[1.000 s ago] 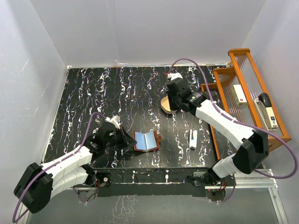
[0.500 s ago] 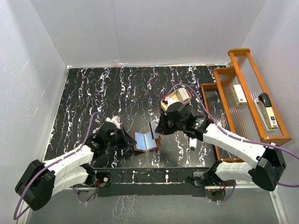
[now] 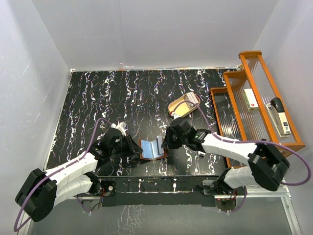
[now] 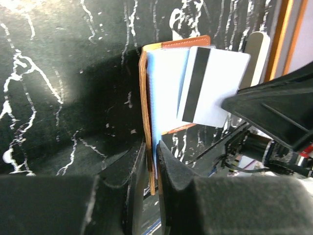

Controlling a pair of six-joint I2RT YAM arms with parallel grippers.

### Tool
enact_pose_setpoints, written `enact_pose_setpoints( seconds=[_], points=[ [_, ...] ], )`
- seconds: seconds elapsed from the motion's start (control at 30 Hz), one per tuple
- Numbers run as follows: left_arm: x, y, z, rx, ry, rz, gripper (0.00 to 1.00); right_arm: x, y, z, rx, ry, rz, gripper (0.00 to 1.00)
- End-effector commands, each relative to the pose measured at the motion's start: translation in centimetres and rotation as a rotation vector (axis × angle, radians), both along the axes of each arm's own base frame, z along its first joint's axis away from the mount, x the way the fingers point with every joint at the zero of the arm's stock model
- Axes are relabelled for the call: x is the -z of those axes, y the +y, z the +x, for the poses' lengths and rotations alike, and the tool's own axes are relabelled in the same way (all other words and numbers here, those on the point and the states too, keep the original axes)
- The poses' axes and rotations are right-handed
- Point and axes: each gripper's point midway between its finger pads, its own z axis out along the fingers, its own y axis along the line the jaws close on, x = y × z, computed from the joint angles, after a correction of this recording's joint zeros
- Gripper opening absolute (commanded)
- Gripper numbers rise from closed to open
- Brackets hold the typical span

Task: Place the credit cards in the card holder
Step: Insert the credit card into the card holder.

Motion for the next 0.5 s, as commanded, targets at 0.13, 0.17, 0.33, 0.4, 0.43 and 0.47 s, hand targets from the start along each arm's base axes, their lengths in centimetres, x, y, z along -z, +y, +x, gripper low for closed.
enact_pose_setpoints(
  seconds=[0.13,0.17,0.33,0.4,0.43,0.47],
  points=[
    [2.3,2.1,-0.9,0.003,0.012,0.132,0.08,3.2,-0.4,0.2,0.028,-0.008,-0.013,0.0],
    [2.6,2.3,-0.9,-0.007,0.015,0.135,0.07,3.4,-0.5,0.3,0.029,-0.01,-0.022,0.0],
    [3.1,2.5,-1.1,-0.019,0.022,0.133,0.0,4.2,-0.6,0.0,0.016,0.001,-0.039,0.0],
    [3.4,2.8,-1.2,-0.024,0.029,0.153,0.02,4.3,-0.6,-0.1,0.006,-0.006,-0.035,0.0],
    [3.5,2.9,-1.2,-0.028,0.032,0.163,0.07,4.4,-0.7,0.0,0.006,-0.013,-0.038,0.0],
    [3.5,3.1,-1.1,-0.03,0.034,0.17,0.13,4.5,-0.8,0.3,0.014,-0.02,-0.047,0.0]
  ],
)
